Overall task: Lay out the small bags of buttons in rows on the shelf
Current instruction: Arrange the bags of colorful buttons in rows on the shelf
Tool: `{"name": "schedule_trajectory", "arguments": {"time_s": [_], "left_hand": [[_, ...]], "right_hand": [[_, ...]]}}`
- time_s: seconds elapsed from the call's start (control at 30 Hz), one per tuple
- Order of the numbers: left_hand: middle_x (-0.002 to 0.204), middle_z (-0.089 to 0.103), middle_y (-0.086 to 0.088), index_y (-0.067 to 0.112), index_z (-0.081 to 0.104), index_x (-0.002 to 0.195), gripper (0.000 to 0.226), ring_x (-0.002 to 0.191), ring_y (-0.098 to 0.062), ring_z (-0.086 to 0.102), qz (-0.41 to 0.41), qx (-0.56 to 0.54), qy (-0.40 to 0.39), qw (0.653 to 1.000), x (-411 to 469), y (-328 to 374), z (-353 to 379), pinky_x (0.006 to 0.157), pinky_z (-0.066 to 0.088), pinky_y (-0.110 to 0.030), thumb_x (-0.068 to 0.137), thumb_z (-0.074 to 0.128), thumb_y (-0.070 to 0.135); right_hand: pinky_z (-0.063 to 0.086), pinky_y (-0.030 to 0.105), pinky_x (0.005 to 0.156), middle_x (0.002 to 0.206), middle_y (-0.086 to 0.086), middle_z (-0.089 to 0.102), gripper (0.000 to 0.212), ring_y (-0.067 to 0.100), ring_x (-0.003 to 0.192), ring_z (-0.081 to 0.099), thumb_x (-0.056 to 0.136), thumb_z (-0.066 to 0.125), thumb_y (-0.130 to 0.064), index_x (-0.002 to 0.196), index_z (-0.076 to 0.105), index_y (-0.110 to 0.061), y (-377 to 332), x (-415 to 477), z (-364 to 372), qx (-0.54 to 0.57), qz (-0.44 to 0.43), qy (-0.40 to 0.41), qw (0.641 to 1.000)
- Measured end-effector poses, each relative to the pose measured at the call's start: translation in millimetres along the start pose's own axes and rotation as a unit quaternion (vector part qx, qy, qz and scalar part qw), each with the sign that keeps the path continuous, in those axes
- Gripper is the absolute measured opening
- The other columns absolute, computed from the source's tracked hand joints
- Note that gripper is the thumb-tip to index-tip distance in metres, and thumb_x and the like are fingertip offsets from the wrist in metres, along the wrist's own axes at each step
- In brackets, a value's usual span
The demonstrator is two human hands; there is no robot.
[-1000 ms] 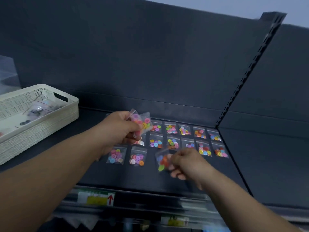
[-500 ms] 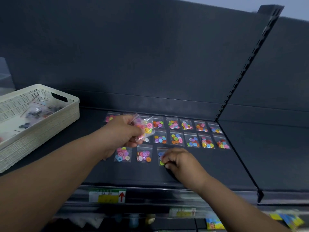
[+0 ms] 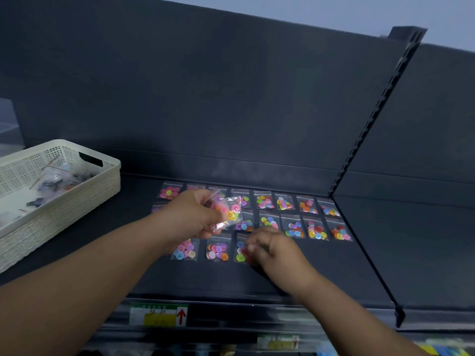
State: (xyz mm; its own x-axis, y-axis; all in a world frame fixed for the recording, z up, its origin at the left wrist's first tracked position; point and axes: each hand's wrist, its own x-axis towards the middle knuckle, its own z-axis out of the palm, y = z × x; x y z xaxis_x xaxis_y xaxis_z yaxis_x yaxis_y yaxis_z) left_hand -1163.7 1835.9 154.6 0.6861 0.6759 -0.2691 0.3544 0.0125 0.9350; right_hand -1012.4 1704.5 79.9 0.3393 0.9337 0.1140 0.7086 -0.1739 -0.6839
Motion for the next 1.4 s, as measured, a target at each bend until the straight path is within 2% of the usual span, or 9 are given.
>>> {"name": "schedule_trajectory", "arguments": {"time_s": [0.07,0.2,0.4,0.67,0.9,1.03,1.17,1.27,1.4], "left_hand": [[0.091,0.064,-0.006,0.021,0.06,0.096,0.02,0.069,-0.014,0.061,-0.001,0.0,-0.009,1.0,0,2,4,0.067,0.056,-0.029,0.083,0.069,0.008],[0.083,0.068,-0.004,0.013,0.064,0.098,0.021,0.07,-0.016,0.064,-0.003,-0.008,-0.036,0.999,3,5,16,0.072,0.056,-0.033,0.079,0.074,0.011],[0.079,0.071,-0.003,0.013,0.064,0.095,0.019,0.066,-0.014,0.065,-0.011,-0.001,-0.064,0.998,7,9,29,0.07,0.056,-0.032,0.079,0.075,0.013],[0.071,0.07,-0.004,0.012,0.06,0.096,0.013,0.061,-0.013,0.066,-0.043,-0.072,-0.107,0.991,7,16,40,0.053,0.053,-0.022,0.085,0.067,0.008],[0.083,0.066,-0.005,0.012,0.057,0.103,0.017,0.064,-0.016,0.066,-0.055,-0.072,-0.095,0.991,12,15,46,0.058,0.056,-0.025,0.087,0.064,0.008],[0.085,0.065,-0.006,0.011,0.054,0.113,0.029,0.064,-0.016,0.066,-0.06,-0.074,-0.085,0.992,14,13,46,0.055,0.056,-0.023,0.087,0.065,0.007],[0.086,0.065,-0.006,0.008,0.05,0.125,0.04,0.065,-0.016,0.066,-0.065,-0.069,-0.074,0.993,17,8,44,0.053,0.054,-0.023,0.088,0.064,0.007],[0.089,0.067,-0.007,0.007,0.046,0.132,0.05,0.066,-0.015,0.067,-0.071,-0.063,-0.064,0.993,21,4,41,0.052,0.053,-0.023,0.087,0.065,0.008],[0.091,0.068,-0.01,0.006,0.05,0.125,0.042,0.067,-0.016,0.068,-0.074,-0.056,-0.059,0.994,24,-1,38,0.054,0.054,-0.024,0.086,0.066,0.008]], "right_hand": [[0.041,0.009,0.069,0.079,-0.009,0.058,0.021,-0.004,0.07,0.054,0.094,0.054,-0.019,0.075,0.061,-0.024,-18,2,-13,0.14,0.048,0.046,0.988],[0.047,0.019,0.065,0.079,-0.001,0.06,0.009,0.007,0.071,0.058,0.091,0.06,-0.023,0.087,0.063,-0.016,-44,5,-31,0.332,0.097,0.014,0.938],[0.044,0.022,0.056,0.068,0.008,0.052,0.022,0.01,0.059,0.053,0.086,0.066,-0.011,0.068,0.054,-0.016,-44,1,-37,0.371,0.122,0.041,0.92],[0.05,0.023,0.058,0.074,0.004,0.067,0.015,0.011,0.064,0.065,0.087,0.064,-0.008,0.076,0.056,-0.016,-30,-7,-49,0.438,0.173,0.061,0.88],[0.041,0.011,0.05,0.064,-0.003,0.058,0.018,0.0,0.051,0.051,0.083,0.068,-0.01,0.069,0.056,-0.013,-19,-10,-54,0.412,0.162,0.112,0.89],[0.036,0.009,0.047,0.058,-0.004,0.048,0.024,-0.001,0.046,0.043,0.083,0.069,-0.008,0.066,0.053,-0.013,-9,-10,-56,0.336,0.148,0.137,0.92],[0.045,0.013,0.056,0.067,-0.001,0.062,0.022,-0.001,0.062,0.062,0.082,0.069,-0.001,0.069,0.053,-0.009,8,-12,-53,0.214,0.15,0.144,0.954],[0.054,0.025,0.072,0.076,-0.002,0.072,0.021,0.005,0.08,0.069,0.08,0.071,-0.003,0.07,0.056,-0.013,27,-19,-45,0.127,0.15,0.093,0.976],[0.049,0.014,0.067,0.083,-0.007,0.07,0.012,0.004,0.079,0.064,0.079,0.075,-0.027,0.078,0.065,-0.02,38,-31,-39,0.02,0.152,-0.014,0.988]]}}
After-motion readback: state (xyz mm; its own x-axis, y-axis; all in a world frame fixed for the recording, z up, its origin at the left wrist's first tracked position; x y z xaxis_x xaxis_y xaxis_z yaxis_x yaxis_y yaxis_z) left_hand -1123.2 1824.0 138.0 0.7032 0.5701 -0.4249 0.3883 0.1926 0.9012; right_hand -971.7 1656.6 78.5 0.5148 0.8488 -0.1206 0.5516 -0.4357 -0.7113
